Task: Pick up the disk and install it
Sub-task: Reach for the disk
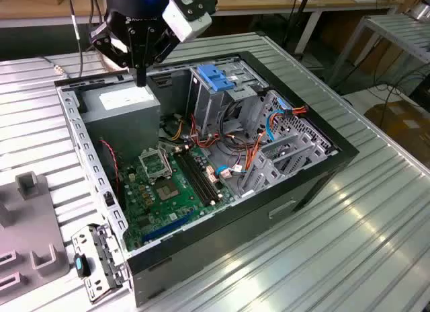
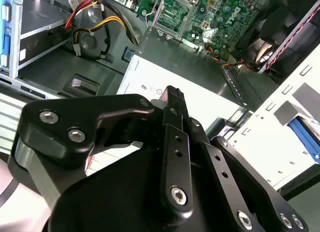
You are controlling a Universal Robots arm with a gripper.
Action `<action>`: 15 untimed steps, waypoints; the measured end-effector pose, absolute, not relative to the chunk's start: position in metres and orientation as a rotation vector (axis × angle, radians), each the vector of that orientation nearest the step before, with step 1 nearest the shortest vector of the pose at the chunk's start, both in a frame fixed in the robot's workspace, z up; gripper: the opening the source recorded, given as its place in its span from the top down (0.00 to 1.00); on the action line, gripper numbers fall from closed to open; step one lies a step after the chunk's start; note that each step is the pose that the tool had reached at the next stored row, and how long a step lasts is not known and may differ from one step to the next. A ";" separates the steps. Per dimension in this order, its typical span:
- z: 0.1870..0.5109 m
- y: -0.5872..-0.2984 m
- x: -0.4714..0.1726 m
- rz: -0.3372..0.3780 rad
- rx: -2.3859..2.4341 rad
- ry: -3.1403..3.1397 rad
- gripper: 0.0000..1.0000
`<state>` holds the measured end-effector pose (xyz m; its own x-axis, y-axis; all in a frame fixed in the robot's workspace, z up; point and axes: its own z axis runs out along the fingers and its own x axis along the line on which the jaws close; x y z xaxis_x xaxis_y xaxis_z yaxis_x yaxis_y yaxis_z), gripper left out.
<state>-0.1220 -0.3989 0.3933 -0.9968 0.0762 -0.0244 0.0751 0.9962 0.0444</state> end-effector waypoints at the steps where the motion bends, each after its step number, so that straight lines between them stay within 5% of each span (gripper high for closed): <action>1: 0.393 -0.399 -0.122 0.068 0.118 3.113 0.89; 15: 0.393 -0.399 -0.126 0.068 0.118 3.112 0.89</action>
<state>-0.1258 -0.3990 0.3933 -0.9968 0.0763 -0.0245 0.0752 0.9962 0.0444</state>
